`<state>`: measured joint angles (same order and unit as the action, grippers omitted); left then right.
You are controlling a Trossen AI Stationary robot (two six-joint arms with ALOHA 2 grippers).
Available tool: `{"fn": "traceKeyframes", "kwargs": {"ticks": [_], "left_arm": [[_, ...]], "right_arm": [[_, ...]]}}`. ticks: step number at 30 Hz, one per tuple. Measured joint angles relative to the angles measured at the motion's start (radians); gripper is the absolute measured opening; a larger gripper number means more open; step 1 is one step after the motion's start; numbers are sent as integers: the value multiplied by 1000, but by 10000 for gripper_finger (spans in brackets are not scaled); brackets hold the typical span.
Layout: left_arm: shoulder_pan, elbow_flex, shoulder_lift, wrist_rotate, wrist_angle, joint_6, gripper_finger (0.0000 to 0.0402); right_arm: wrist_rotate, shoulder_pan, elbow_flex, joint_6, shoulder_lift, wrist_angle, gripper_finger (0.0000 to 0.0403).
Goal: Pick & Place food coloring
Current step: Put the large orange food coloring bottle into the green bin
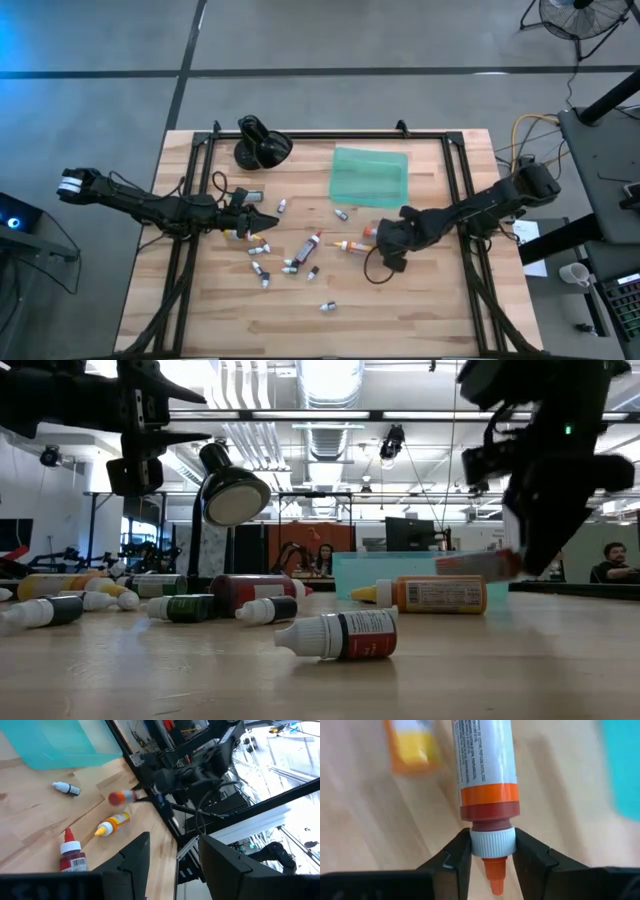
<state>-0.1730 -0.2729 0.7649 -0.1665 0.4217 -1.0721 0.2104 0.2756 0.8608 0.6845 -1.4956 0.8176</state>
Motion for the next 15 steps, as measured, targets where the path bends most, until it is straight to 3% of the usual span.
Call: {"fn": "traceKeyframes", "kwargs": {"ticks": [7,11,15], "left_arm": [[0,0,0,-2,-5,0,140],[0,0,0,-10,-5,6,140],[0,0,0,-10,-7,9,140]], "right_arm": [[23,-89,329,-14,42,563,107],[23,-240,469,-12,50,716,107],[-39,-449,514,-163,18,752,109]]}}
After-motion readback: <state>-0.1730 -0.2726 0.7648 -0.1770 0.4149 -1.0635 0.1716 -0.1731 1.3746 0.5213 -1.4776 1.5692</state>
